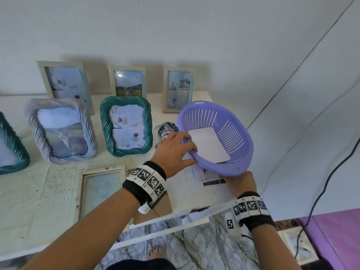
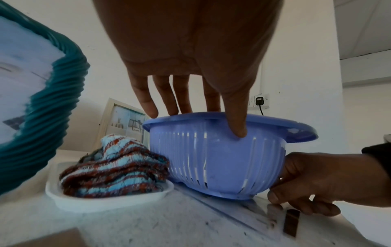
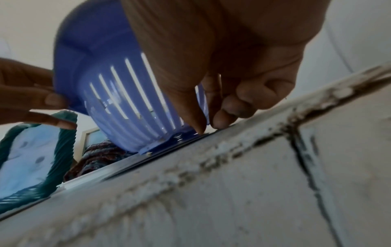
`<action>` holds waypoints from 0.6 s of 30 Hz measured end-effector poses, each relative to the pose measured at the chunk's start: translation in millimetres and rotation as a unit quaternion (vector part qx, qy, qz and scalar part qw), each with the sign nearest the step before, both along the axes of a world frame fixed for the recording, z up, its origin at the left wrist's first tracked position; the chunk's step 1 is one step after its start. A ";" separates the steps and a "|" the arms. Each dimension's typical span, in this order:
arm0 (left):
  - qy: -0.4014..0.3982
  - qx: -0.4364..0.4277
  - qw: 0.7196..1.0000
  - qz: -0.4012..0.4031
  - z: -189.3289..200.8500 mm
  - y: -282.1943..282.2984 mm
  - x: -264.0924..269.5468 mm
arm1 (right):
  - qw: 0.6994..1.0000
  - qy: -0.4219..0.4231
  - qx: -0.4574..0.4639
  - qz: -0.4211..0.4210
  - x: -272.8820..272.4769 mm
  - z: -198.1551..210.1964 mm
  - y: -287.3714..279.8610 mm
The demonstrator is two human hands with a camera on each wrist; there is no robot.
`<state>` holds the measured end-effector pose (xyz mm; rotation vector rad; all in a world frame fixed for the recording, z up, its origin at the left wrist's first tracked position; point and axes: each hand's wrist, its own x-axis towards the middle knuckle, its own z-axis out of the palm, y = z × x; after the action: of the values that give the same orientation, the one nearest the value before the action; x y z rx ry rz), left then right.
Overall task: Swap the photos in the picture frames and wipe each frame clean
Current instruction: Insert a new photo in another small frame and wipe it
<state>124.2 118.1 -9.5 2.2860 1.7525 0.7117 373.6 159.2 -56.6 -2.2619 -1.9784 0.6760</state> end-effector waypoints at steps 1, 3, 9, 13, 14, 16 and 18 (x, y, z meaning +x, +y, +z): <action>-0.001 0.001 1.000 0.001 -1.9 -2.2 1.3 | 0.999 -0.025 -0.003 0.025 3.9 -3.5 0.5; -0.005 0.004 1.000 0.003 -5.8 -6.1 4.0 | 0.997 -0.048 0.017 0.058 10.0 -1.4 -2.8; -0.016 0.009 1.000 -0.010 -12.8 -10.8 4.6 | 0.996 0.042 0.081 -0.004 56.0 45.0 2.6; -0.034 -0.016 0.999 -0.017 -10.6 -13.5 2.1 | 0.985 -0.017 0.172 0.027 72.0 107.2 36.3; -0.043 -0.023 0.999 -0.016 -10.2 -14.9 2.3 | 0.980 -0.025 0.190 0.045 66.7 123.5 46.1; -0.055 -0.024 0.998 -0.013 -11.3 -16.7 2.6 | 0.972 -0.033 0.214 0.089 45.5 150.6 65.2; -0.067 -0.022 0.997 -0.005 -13.8 -18.5 3.2 | 0.966 -0.037 0.207 0.148 16.2 164.7 82.5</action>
<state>127.4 99.6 -23.2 2.1623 1.6792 0.7968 389.8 241.7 108.1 -1.7943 -2.2602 0.1657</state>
